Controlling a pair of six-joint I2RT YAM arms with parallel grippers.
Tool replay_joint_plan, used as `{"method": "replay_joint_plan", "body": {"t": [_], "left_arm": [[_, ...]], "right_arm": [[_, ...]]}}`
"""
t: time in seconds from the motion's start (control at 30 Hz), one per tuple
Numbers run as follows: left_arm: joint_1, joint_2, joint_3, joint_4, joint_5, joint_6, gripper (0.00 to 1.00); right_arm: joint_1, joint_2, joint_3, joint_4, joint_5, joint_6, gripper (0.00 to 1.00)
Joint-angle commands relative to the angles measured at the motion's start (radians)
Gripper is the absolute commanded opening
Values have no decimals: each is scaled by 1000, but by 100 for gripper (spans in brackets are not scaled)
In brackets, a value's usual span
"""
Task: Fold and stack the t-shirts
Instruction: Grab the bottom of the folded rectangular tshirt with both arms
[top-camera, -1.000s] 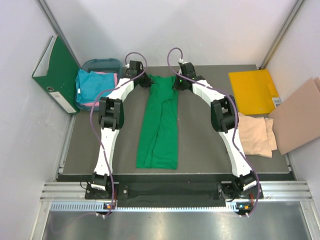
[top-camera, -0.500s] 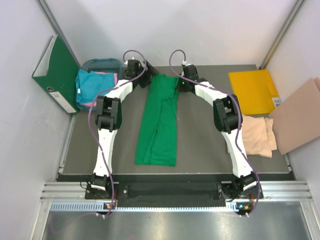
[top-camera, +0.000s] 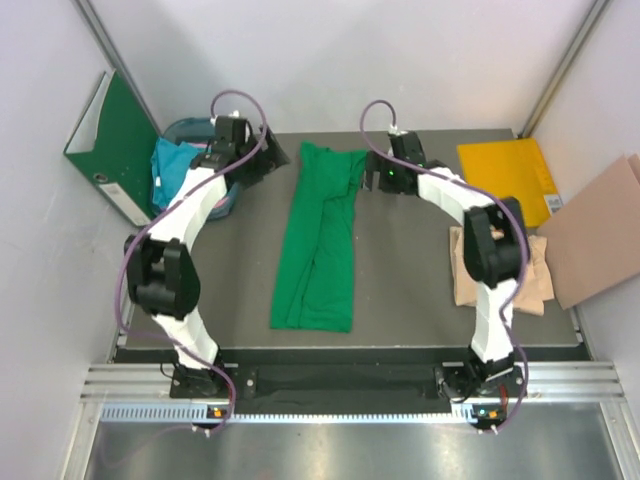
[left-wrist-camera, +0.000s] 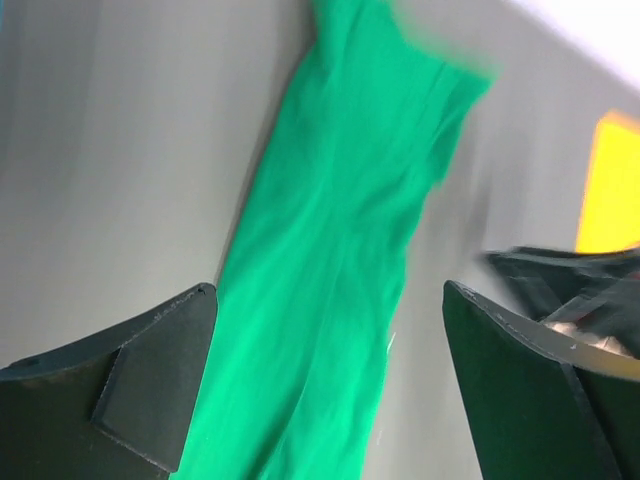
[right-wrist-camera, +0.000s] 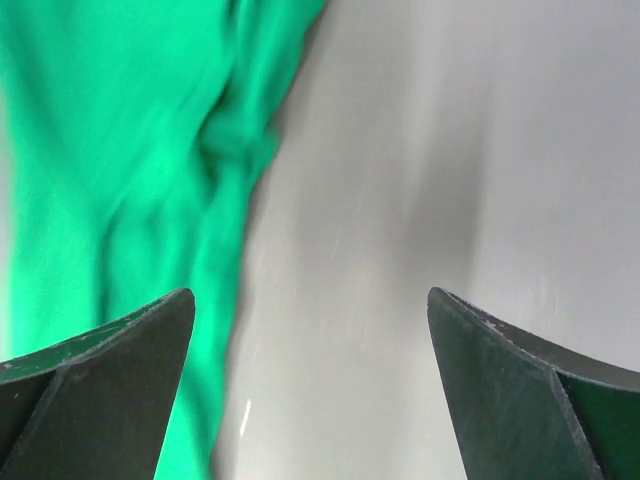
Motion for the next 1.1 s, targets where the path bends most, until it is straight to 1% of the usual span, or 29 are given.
{"method": "replay_joint_plan", "body": {"t": [0.0, 0.03, 0.07, 0.1, 0.17, 0.2, 0.23, 0.3, 0.4, 0.5, 0.57, 0.63, 0.73, 0.83, 0.87, 0.93, 0.97, 1.0, 1.03, 1.07], "left_arm": [[4, -91, -222, -259, 78, 15, 99], [4, -117, -334, -258, 116, 3, 99], [4, -170, -392, -252, 137, -2, 98], [4, -194, -490, -258, 148, -7, 97], [4, -256, -578, -261, 193, -14, 95], [4, -273, -643, -270, 199, -17, 95], [4, -293, -679, -270, 232, -22, 93], [4, -339, -755, -273, 256, -27, 91], [4, -392, -840, -264, 294, -44, 86], [4, -416, -903, -264, 331, -62, 75], [2, -418, -926, -279, 346, -62, 70], [2, -419, -961, -285, 357, -64, 67], [1, -422, -1004, -282, 385, -68, 62], [-5, -412, -1034, -274, 391, -64, 57], [-7, -400, -1037, -271, 394, -61, 56], [-12, -387, -1044, -252, 406, -51, 47], [-12, -375, -1046, -241, 409, -51, 43], [-13, -369, -1046, -227, 409, -51, 38], [-13, -364, -1041, -201, 406, -51, 29], [-15, -350, -1038, -189, 406, -51, 24]], "right_arm": [[5, -305, -238, -24, -127, 67, 100], [12, -337, -283, -30, -182, 78, 100], [19, -365, -326, -48, -207, 90, 100], [40, -408, -395, -65, -258, 91, 100], [69, -433, -468, -122, -292, 90, 99], [103, -449, -493, -131, -333, 90, 98], [124, -456, -515, -141, -353, 91, 97], [182, -457, -568, -156, -411, 108, 95], [253, -433, -619, -156, -473, 150, 91], [307, -393, -638, -168, -509, 199, 90], [328, -368, -639, -209, -525, 225, 90], [353, -359, -639, -231, -543, 239, 90], [377, -358, -659, -214, -568, 283, 89], [399, -321, -656, -210, -606, 299, 86], [404, -296, -656, -196, -629, 309, 81], [416, -269, -658, -170, -718, 318, 78], [420, -247, -665, -121, -752, 337, 75], [424, -239, -667, -110, -788, 338, 72], [422, -232, -664, -111, -790, 337, 68], [427, -224, -652, -128, -784, 314, 60]]}}
